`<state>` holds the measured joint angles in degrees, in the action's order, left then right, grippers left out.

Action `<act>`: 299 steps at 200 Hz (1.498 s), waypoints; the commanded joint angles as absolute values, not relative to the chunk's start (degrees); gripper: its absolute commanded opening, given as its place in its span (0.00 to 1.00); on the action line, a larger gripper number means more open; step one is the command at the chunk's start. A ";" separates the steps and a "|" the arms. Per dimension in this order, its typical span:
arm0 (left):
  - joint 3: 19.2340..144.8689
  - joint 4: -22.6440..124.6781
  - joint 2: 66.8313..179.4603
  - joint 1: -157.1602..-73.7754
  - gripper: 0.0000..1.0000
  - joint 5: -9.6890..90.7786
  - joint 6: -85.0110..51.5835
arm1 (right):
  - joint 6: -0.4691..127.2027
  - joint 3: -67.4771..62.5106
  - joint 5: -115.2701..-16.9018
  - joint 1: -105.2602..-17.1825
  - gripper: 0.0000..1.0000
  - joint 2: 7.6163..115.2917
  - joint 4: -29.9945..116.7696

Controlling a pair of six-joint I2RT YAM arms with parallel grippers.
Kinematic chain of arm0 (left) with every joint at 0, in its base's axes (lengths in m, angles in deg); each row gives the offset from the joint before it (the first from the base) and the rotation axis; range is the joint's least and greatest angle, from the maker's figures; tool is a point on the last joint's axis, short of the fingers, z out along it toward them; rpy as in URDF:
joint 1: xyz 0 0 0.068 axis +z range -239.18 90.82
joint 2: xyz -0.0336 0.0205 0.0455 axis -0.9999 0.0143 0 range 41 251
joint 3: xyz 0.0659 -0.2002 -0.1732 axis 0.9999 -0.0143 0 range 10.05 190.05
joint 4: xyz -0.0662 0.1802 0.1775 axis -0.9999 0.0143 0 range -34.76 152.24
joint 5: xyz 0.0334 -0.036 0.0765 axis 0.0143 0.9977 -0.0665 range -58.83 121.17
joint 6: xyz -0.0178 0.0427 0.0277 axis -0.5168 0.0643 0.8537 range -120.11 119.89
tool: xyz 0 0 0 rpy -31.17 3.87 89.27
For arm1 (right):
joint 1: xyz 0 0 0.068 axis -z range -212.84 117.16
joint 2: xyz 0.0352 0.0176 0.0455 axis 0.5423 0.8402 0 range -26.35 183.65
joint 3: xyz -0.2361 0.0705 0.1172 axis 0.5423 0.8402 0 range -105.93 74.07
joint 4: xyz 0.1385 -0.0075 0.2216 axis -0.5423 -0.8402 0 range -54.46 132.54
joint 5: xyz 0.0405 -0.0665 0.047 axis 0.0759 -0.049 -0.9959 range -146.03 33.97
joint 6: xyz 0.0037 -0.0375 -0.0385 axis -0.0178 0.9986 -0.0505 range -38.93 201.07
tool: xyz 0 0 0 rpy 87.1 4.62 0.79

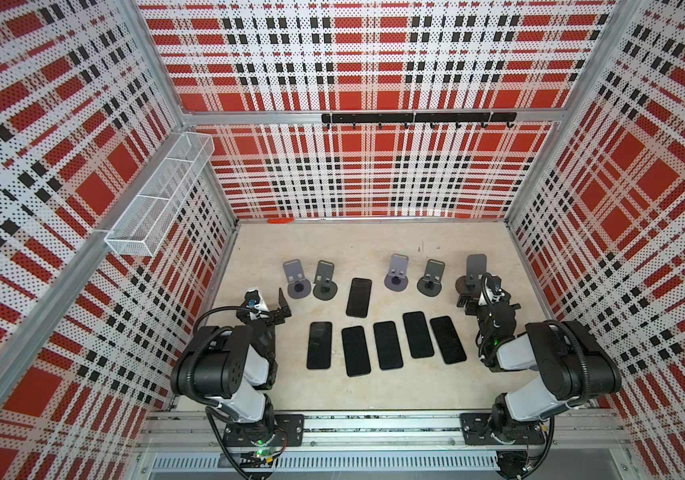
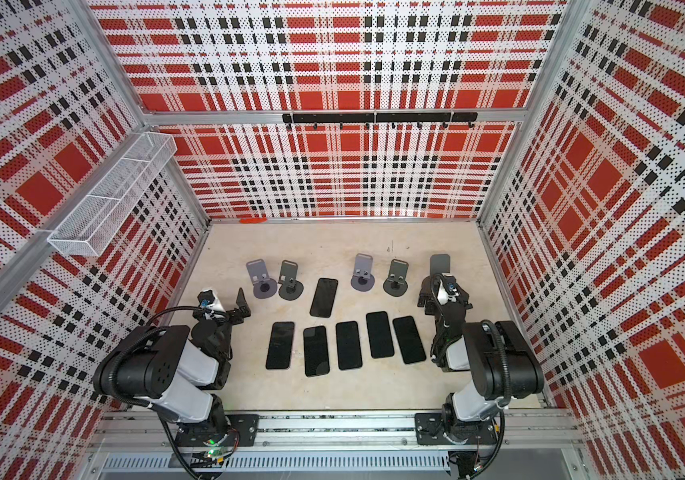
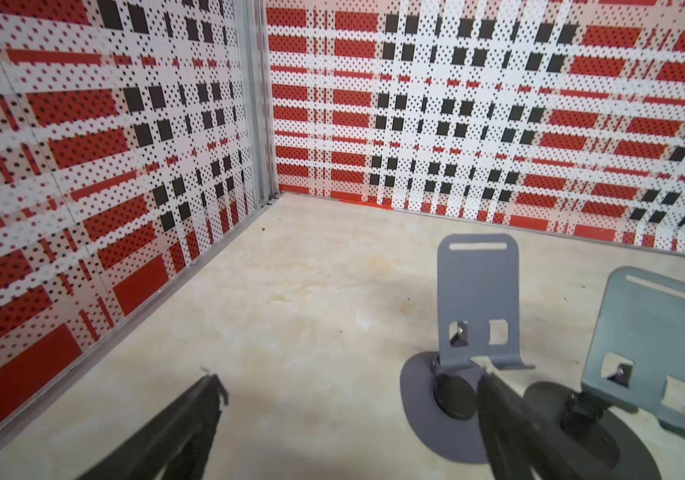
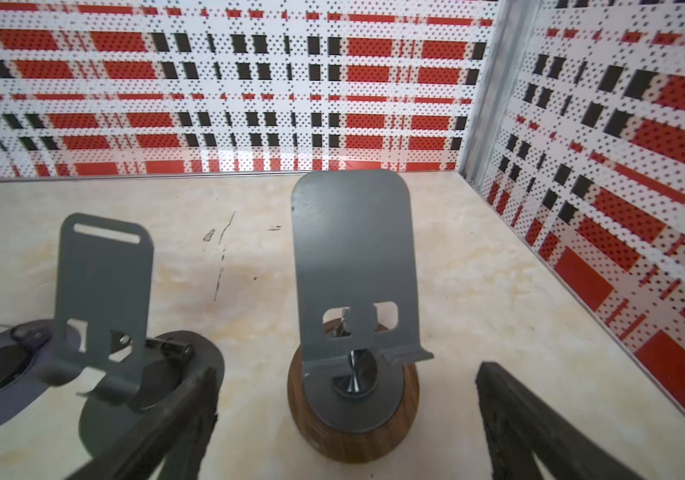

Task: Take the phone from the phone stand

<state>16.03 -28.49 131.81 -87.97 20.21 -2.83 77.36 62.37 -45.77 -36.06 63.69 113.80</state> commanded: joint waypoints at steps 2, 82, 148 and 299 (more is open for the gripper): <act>22.32 -24.61 131.32 -88.45 0.98 23.12 -1.95 | 76.62 60.20 -38.98 -36.62 1.00 63.78 113.98; 21.82 -25.44 131.26 -87.44 0.98 25.37 -2.48 | 75.82 58.69 -36.52 -36.62 1.00 63.83 111.56; 21.60 -25.53 131.08 -89.18 0.98 22.63 -1.13 | 76.03 58.65 -36.42 -36.65 1.00 63.92 111.44; 22.09 -24.91 131.18 -88.08 0.98 23.44 -2.31 | 75.80 61.36 -49.43 -33.22 1.00 63.41 115.85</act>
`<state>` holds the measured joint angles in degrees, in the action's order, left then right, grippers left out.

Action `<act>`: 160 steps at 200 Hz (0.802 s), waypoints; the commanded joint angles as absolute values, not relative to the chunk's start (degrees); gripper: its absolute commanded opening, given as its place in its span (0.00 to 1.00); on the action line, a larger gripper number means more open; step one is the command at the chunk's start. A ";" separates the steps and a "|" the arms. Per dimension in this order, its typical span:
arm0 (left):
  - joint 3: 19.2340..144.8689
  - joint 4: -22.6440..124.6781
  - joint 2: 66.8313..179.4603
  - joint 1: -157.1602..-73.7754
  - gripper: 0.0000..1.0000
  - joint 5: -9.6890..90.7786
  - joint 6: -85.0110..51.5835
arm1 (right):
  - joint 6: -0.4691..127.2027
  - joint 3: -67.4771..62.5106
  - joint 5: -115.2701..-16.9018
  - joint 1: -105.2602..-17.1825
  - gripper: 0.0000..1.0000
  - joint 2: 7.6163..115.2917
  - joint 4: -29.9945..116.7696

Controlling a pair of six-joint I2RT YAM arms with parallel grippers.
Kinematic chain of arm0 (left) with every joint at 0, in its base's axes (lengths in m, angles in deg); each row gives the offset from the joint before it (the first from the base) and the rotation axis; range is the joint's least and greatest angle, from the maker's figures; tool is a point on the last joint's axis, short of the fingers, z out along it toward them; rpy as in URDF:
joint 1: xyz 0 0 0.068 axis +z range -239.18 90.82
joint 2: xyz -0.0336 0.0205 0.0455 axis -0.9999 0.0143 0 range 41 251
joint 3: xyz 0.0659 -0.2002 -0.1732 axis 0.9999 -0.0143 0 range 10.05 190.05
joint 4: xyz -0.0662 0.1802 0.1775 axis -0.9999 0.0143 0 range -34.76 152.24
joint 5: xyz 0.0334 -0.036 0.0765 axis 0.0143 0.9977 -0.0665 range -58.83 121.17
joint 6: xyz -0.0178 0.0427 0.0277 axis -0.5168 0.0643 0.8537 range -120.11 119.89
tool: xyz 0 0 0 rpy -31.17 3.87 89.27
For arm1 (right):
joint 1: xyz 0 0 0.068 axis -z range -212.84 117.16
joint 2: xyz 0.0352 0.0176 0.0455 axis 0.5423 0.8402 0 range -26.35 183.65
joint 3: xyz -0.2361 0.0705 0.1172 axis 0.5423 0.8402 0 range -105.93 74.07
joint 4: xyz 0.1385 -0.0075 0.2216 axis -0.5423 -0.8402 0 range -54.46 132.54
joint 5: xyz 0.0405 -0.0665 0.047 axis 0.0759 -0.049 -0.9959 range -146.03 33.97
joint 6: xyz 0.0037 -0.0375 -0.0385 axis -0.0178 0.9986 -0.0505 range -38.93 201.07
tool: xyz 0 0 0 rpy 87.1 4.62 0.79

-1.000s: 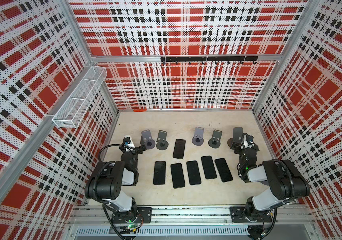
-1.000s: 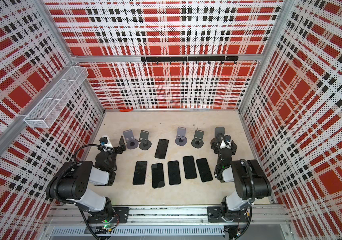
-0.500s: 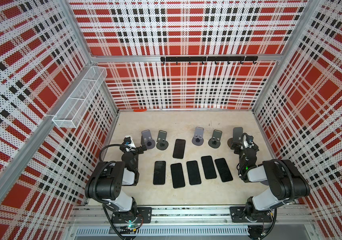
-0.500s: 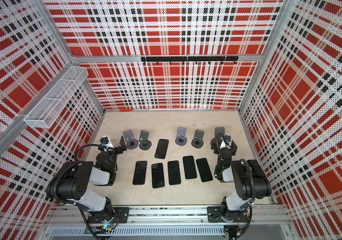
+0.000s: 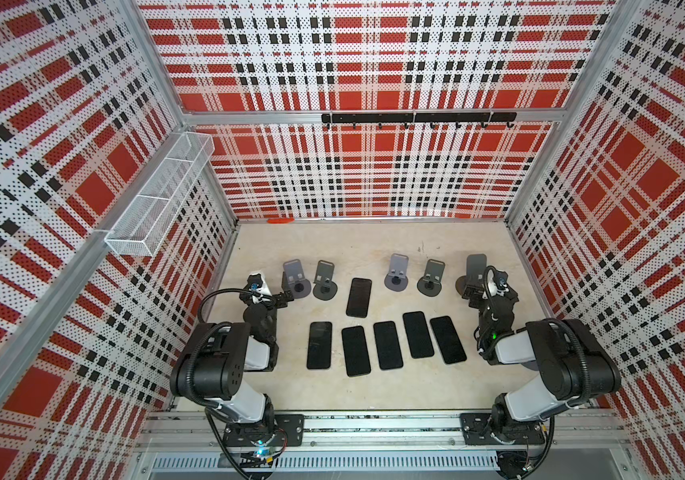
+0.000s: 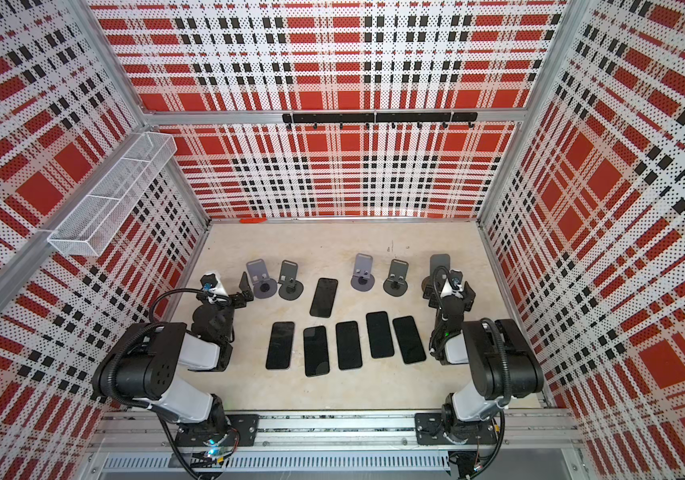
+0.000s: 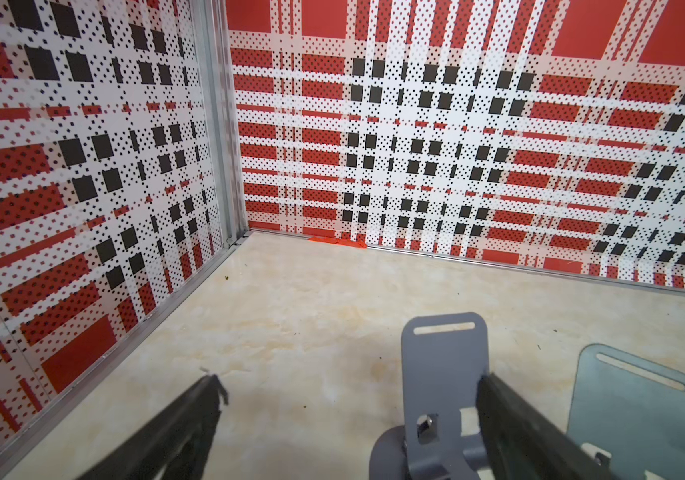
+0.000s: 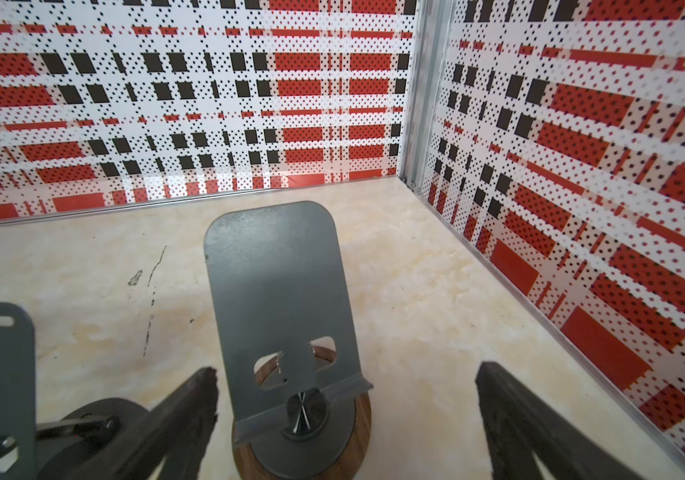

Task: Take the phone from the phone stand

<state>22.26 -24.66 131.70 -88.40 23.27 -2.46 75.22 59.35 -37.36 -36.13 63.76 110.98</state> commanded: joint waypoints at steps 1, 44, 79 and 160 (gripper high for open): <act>22.09 -24.91 131.23 -88.06 0.98 23.44 -2.31 | 75.89 61.35 -51.06 -32.99 1.00 63.44 115.84; 22.09 -24.91 131.24 -88.04 0.98 23.42 -2.36 | 77.43 58.95 -64.46 -30.64 1.00 63.81 111.90; 22.15 -24.84 131.27 -88.11 0.98 23.38 -2.16 | 77.42 58.65 -64.30 -30.62 1.00 63.84 111.59; 22.14 -24.83 131.25 -88.48 0.98 23.41 -1.76 | 76.97 58.29 -60.28 -30.95 1.00 63.75 110.40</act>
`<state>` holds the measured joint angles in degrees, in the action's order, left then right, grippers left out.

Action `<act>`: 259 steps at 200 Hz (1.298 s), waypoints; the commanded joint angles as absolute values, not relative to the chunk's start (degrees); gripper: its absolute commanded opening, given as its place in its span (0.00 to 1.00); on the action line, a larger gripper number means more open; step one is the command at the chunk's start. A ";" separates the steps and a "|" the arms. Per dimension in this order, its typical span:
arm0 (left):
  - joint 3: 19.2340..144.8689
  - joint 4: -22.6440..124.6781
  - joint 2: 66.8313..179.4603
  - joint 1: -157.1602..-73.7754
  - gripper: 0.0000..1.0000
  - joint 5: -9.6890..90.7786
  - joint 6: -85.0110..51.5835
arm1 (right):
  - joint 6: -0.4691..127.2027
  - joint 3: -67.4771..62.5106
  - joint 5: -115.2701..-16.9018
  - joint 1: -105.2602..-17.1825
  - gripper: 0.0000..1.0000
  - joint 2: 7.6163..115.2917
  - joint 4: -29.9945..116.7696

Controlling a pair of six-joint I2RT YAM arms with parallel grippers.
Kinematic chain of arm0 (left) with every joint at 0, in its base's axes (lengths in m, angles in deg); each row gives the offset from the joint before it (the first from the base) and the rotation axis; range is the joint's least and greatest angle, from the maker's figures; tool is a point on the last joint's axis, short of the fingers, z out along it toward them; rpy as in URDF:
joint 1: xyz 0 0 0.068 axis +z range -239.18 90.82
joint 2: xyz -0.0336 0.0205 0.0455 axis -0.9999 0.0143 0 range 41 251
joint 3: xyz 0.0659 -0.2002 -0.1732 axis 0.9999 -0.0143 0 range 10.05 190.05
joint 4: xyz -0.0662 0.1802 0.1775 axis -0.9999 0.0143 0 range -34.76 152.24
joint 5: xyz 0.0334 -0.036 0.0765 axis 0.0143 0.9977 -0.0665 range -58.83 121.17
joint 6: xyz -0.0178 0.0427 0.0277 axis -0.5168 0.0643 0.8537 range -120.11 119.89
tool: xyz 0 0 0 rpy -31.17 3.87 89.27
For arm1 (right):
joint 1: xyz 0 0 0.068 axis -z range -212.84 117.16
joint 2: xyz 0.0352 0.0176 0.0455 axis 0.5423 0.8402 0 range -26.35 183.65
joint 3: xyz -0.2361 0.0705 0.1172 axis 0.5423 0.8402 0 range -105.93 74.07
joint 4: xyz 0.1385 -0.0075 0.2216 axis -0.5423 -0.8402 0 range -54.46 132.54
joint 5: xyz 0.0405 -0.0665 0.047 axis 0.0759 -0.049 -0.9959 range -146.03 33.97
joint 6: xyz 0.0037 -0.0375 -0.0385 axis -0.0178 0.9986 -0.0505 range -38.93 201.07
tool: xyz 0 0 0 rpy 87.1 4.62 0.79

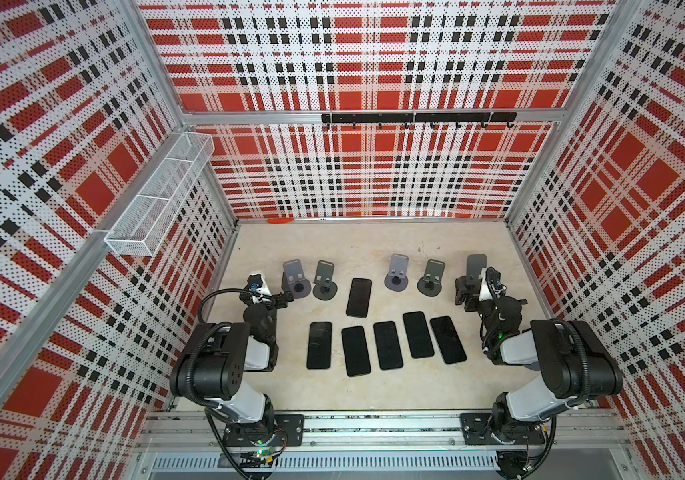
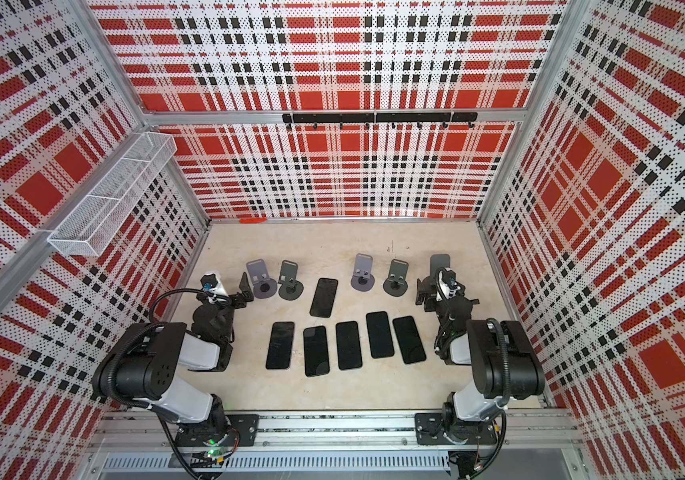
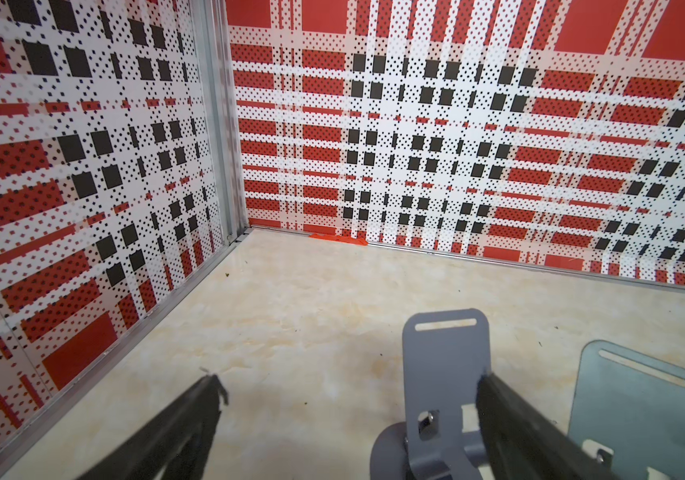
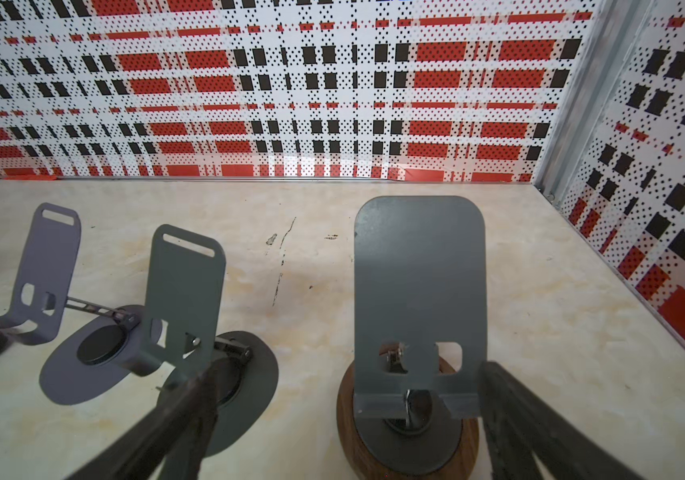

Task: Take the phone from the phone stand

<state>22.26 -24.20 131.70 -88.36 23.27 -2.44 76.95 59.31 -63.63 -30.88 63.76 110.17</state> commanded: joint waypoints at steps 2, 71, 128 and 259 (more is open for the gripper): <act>22.10 -24.83 131.24 -88.48 0.98 23.61 -1.75 | 76.66 58.35 -59.20 -31.05 1.00 63.74 110.37; 20.49 -27.90 131.18 -88.21 0.98 29.34 -0.02 | 74.42 59.49 -40.25 -34.60 1.00 63.48 112.16; 21.84 -25.60 131.29 -87.21 0.98 25.83 -2.64 | 74.23 61.33 -34.20 -36.01 1.00 63.32 115.68; 22.36 -24.34 131.20 -88.82 0.98 22.17 -1.81 | 77.16 59.42 -37.24 -37.21 1.00 62.78 112.51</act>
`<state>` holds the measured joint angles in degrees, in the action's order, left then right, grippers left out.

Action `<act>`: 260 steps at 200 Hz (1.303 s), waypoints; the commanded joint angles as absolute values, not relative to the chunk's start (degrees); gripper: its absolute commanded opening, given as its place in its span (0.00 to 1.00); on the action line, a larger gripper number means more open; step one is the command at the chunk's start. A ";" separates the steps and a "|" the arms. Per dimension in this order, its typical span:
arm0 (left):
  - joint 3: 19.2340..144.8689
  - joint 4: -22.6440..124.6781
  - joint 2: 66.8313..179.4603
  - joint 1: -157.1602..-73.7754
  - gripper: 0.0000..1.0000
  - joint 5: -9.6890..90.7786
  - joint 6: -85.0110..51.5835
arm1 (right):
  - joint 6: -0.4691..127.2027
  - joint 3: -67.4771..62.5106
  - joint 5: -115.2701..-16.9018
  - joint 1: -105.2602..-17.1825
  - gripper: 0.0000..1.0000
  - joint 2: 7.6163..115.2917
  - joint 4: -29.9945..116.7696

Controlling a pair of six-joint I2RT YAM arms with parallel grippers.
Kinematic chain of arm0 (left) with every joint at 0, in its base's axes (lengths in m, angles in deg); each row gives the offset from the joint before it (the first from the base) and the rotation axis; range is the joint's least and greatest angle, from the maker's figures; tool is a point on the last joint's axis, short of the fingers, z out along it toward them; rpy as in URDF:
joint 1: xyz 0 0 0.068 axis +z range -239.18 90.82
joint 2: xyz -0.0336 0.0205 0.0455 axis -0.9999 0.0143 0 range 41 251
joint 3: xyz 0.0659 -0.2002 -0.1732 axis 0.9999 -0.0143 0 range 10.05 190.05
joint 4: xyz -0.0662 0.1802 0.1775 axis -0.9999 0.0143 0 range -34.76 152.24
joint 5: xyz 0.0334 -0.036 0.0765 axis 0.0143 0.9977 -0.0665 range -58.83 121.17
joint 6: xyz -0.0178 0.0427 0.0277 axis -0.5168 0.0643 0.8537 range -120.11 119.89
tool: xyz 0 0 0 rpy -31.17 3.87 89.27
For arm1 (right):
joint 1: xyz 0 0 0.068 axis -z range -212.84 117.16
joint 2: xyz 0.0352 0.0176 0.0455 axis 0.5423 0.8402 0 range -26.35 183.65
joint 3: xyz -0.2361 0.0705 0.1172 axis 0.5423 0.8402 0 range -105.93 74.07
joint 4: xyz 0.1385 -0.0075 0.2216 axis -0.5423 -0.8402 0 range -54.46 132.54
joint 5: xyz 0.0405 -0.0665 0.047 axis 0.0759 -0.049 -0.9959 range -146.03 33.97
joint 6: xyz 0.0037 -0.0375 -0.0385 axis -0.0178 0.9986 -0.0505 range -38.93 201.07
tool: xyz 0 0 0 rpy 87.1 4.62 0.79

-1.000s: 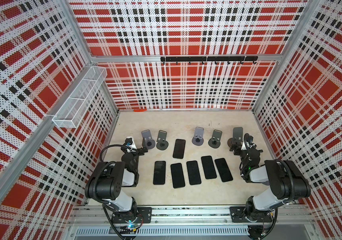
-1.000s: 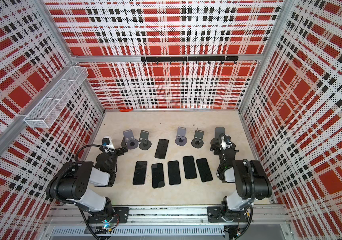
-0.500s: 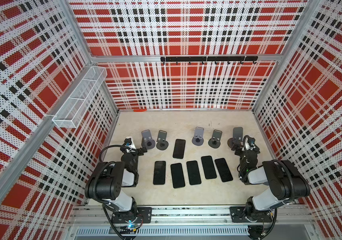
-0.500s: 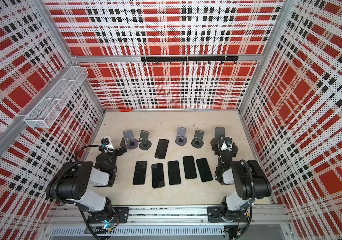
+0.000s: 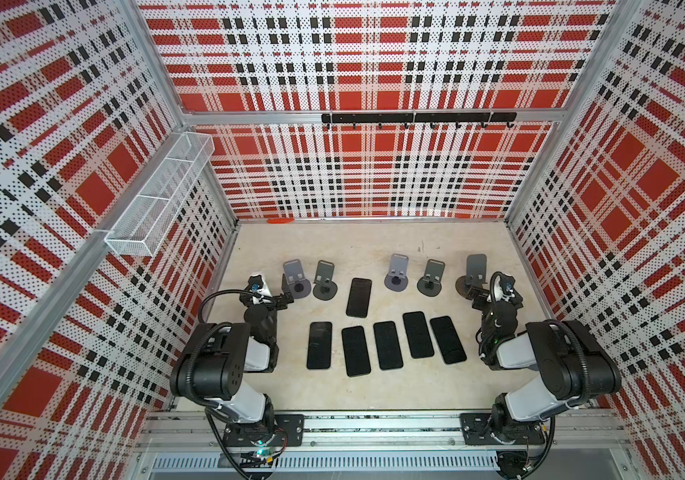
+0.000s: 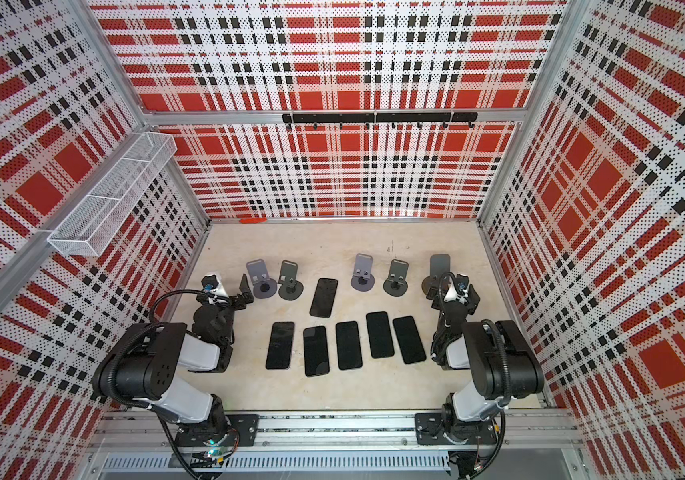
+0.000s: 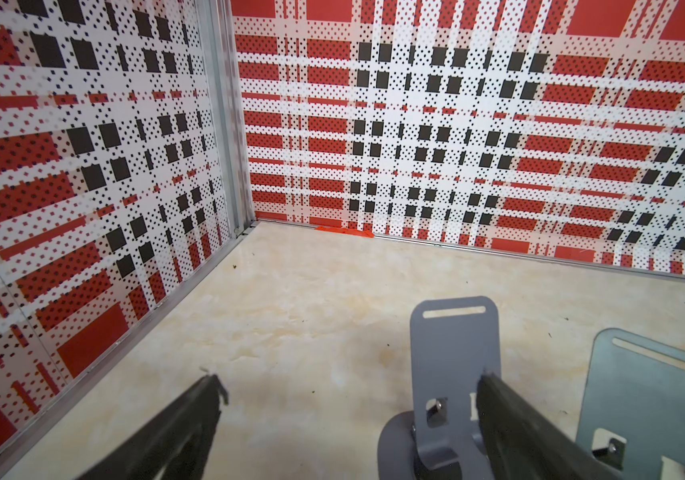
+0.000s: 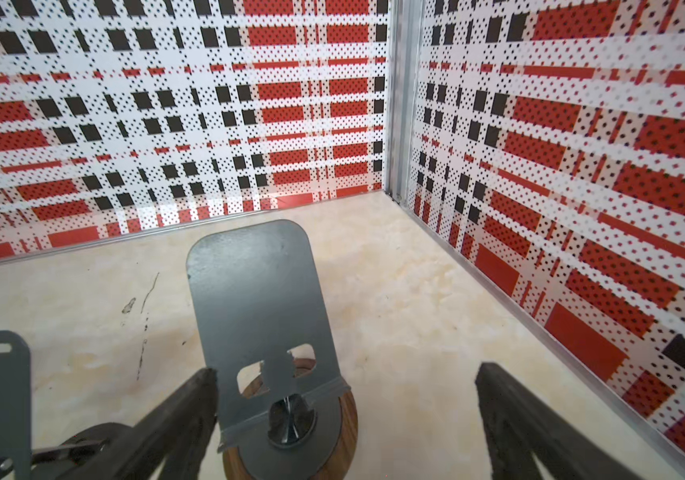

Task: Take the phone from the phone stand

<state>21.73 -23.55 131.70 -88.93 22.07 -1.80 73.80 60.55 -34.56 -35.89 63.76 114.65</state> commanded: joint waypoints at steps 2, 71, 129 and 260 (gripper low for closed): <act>22.29 -24.47 131.18 -88.82 0.98 22.24 -1.85 | 77.63 59.66 -38.52 -37.29 1.00 62.14 112.61; 21.66 -25.80 131.31 -88.13 0.98 27.04 -0.90 | 77.55 57.96 -48.70 -34.78 1.00 48.09 100.88; 21.74 -25.71 131.31 -87.51 0.98 27.66 -1.57 | 75.71 60.88 -45.94 -34.83 1.00 51.13 102.48; 21.74 -25.71 131.29 -87.51 0.98 27.58 -1.56 | 76.94 57.99 -42.49 -35.78 1.00 63.84 110.19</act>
